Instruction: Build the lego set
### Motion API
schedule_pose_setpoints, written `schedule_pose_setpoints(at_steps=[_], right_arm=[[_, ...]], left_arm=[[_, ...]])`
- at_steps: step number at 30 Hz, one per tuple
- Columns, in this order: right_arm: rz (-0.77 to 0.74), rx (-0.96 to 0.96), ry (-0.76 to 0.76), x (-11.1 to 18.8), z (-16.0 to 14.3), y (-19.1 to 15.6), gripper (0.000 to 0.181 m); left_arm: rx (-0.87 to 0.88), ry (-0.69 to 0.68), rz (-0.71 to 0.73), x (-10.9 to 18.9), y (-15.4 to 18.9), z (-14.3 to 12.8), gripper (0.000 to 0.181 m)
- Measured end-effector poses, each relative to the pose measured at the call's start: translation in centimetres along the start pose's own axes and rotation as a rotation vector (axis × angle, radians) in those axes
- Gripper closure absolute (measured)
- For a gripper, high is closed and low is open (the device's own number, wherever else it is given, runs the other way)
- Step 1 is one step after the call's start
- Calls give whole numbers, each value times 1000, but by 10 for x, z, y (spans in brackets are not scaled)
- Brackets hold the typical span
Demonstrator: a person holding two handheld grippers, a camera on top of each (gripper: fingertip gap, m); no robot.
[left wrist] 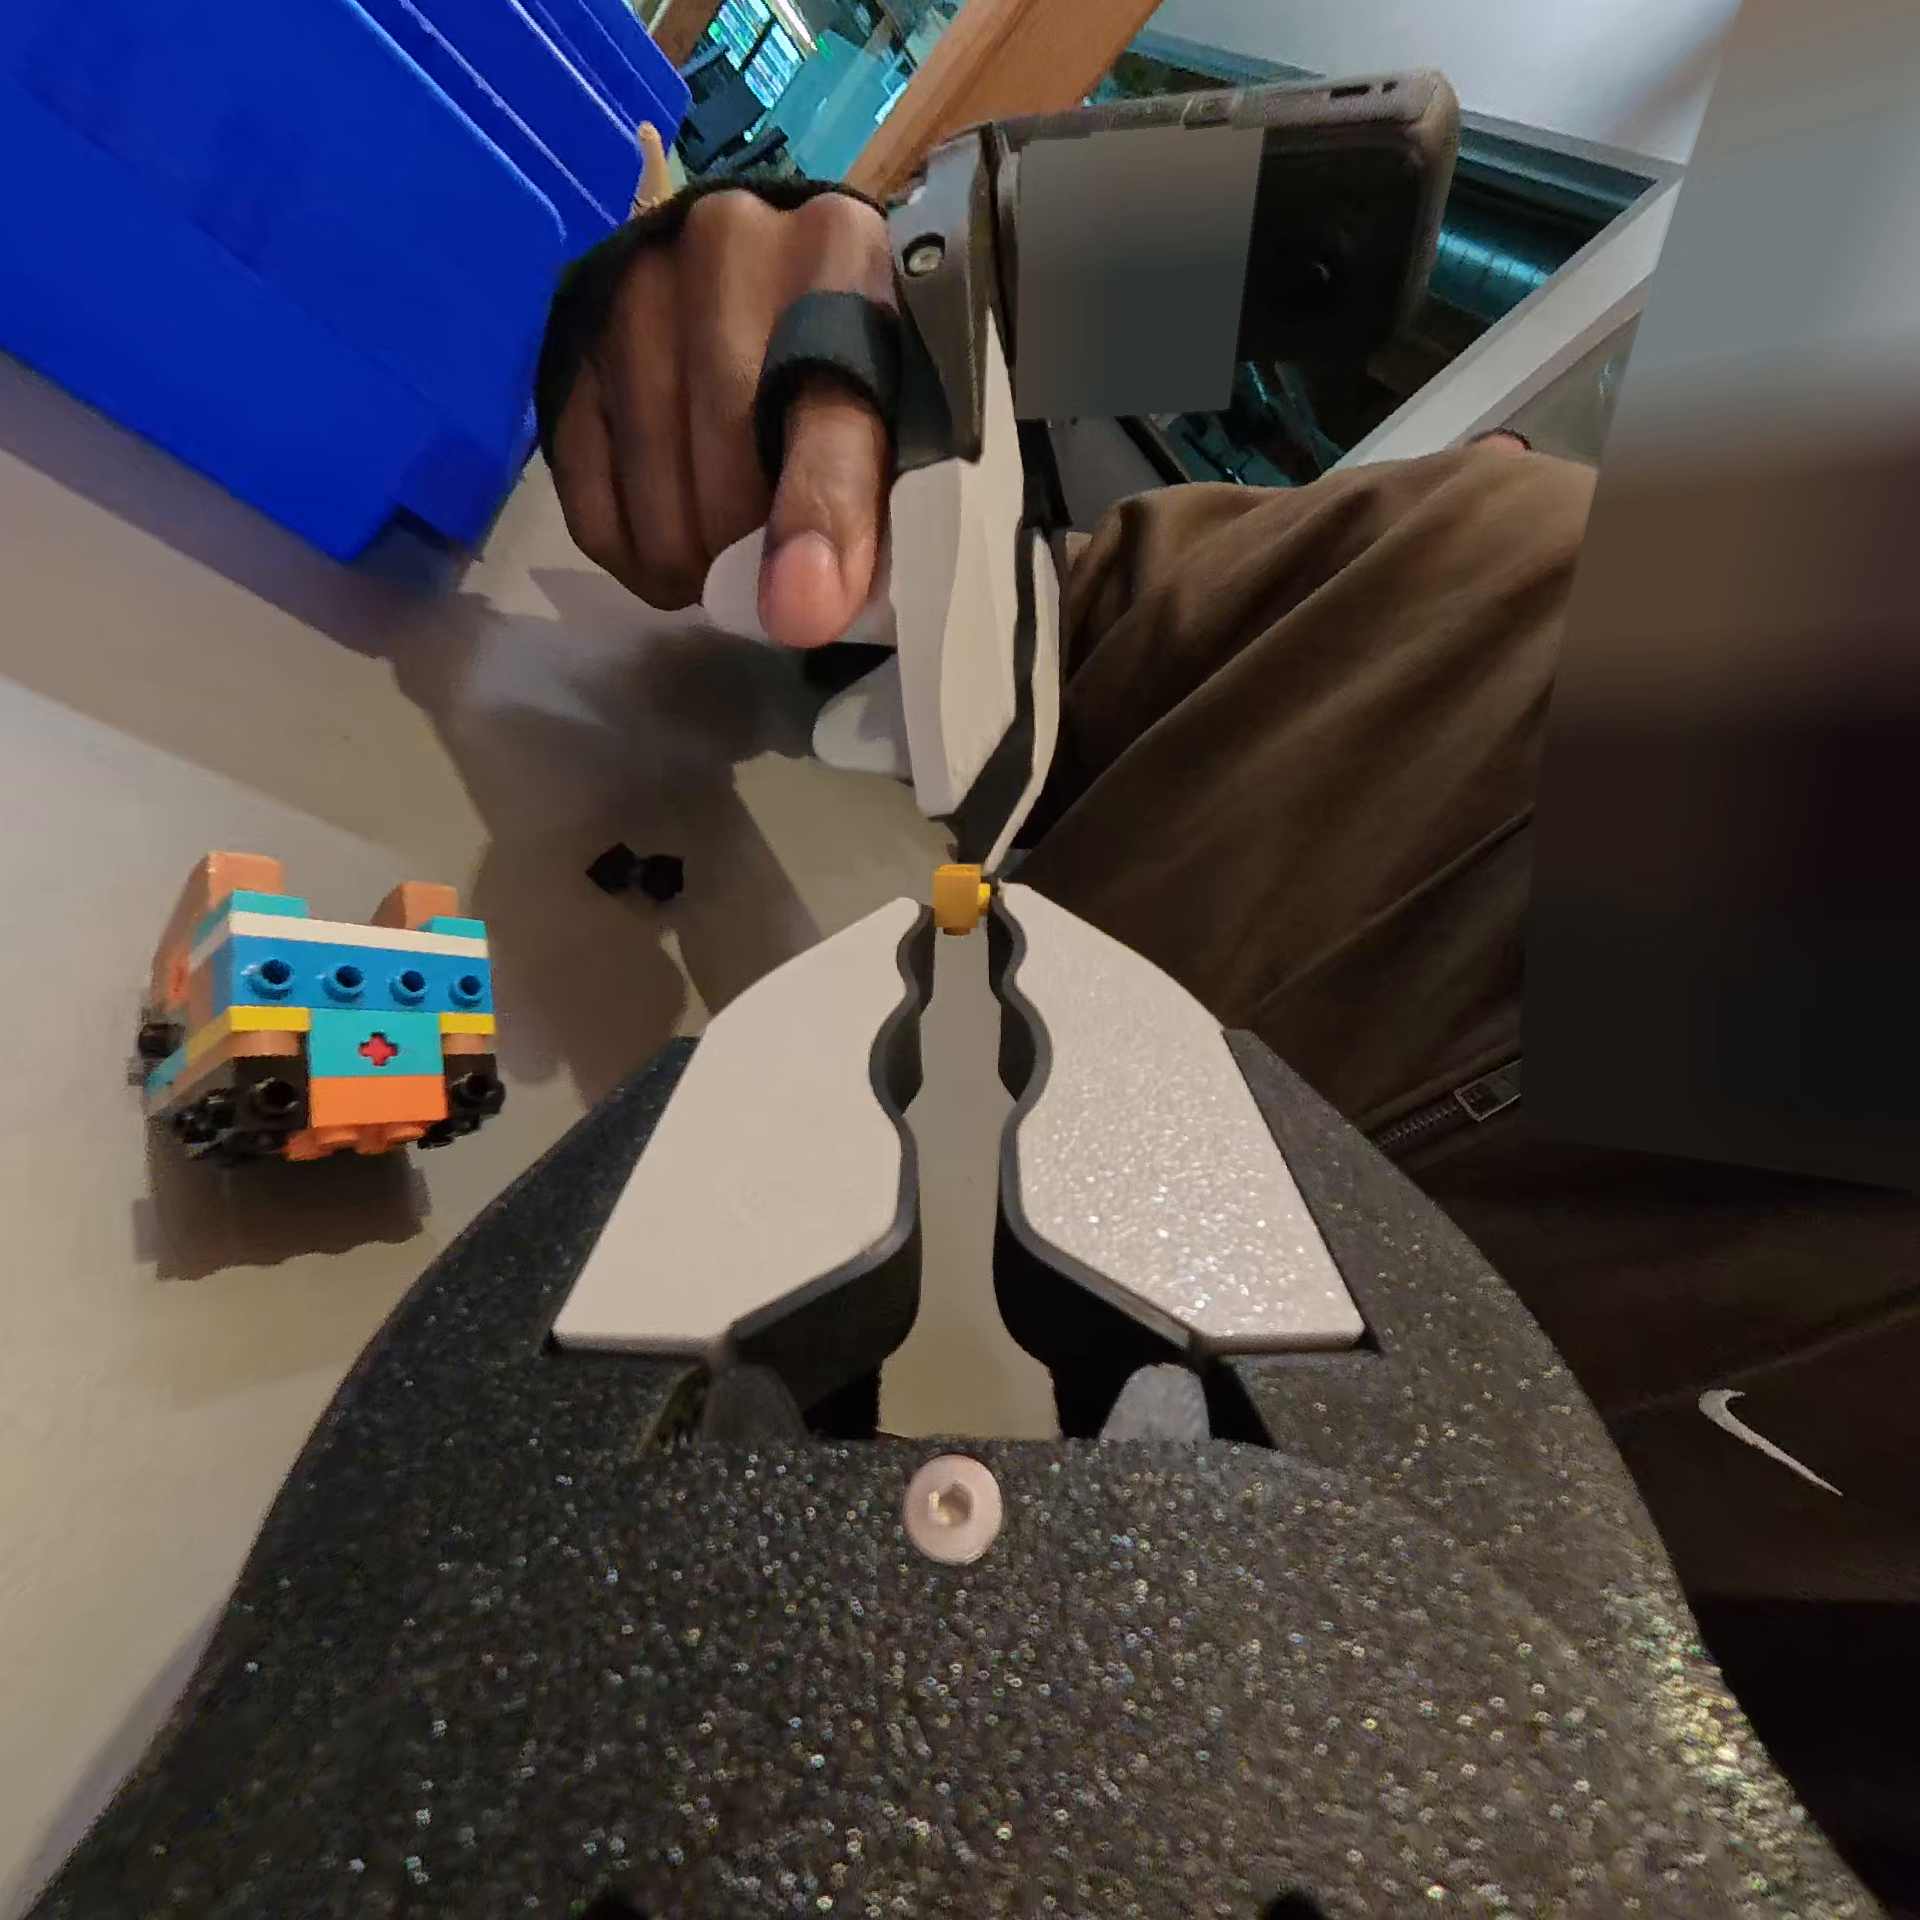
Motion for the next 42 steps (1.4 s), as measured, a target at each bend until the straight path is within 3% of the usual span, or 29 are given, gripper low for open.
schedule_pose_setpoints(at_steps=[15, 35, 39, 42], right_arm=[[89, 92, -53, -10, -5, -23, 163], [127, 115, -87, -17, -11, -34, 164], [37, 64, -87, -15, -13, -19, 165], [-30, -23, -51, -10, -10, -7, 165]], left_arm=[[-2, -117, 16, -15, -1, -15, 172], [-11, -178, 30, -23, -2, -22, 172], [-36, -105, 88, -13, -7, -11, 170], [-112, -79, 227, 3, -15, -3, 150]])
Point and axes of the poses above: each gripper's, where its closed fingertips meet, x back along the fingers, z out of its top, y = z × x across the jaws, the point moved 1 cm from there along x, back along the fingers, and after that the axes turned 12 degrees about -y, right-handed, at the moved point
